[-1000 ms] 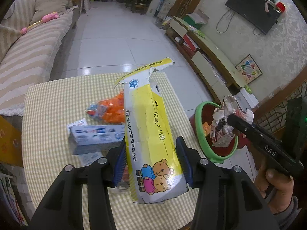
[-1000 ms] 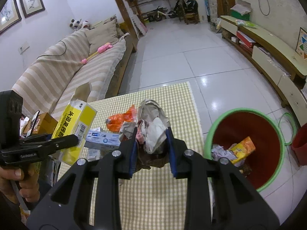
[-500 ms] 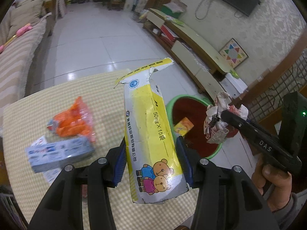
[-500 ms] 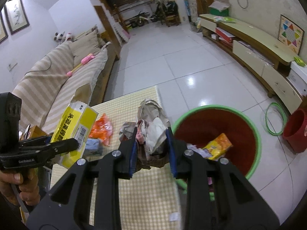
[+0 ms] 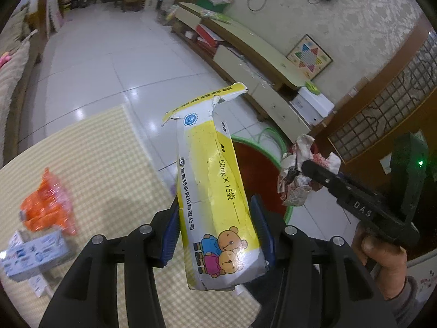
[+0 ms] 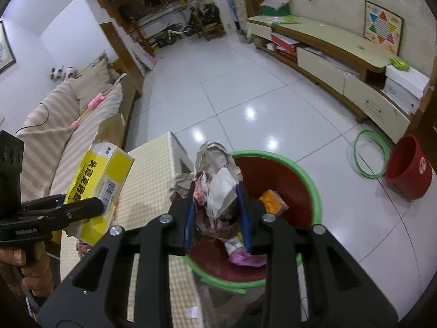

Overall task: Collect trash
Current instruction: 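Carry the tissue pack and wrapper over the bin and release both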

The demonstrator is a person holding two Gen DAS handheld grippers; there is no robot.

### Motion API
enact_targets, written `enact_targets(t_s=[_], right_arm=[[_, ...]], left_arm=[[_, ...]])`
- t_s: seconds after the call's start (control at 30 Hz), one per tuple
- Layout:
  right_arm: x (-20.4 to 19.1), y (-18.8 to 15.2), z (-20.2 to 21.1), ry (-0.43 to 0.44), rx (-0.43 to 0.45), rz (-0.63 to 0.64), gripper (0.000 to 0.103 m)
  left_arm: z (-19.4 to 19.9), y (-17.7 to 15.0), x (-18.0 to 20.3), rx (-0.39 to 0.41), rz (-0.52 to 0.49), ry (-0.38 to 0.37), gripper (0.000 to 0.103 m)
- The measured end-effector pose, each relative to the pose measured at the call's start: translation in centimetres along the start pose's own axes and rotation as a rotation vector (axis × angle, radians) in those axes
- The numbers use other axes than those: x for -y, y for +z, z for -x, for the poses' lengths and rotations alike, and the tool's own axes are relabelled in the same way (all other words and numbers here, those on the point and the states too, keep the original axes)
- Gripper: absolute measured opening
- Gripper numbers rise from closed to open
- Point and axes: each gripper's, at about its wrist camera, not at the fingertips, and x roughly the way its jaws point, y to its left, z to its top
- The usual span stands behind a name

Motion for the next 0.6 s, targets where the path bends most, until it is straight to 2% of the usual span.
enact_targets(t_s=[0.27,0.53,0.6], right_arm=[[3.1,-0.4,-1.2,-0.025,-0.032,-0.034,0.027],[4.1,-1.0,-2.3,-0.034,-0.063,-0.046,0.027],[4.2,-1.3,-2.6,-0.032,-0.072,-0.046,0.028]], left_arm=[[-3.5,1.4,2.5,-0.037,-0.027,-0.029,0.048],[-6.0,2.1,3.7,-0.072,-0.029,-0.033,0.049],[-6.3,2.1,3.9,-0.079,-0.029,-0.032,0.052]])
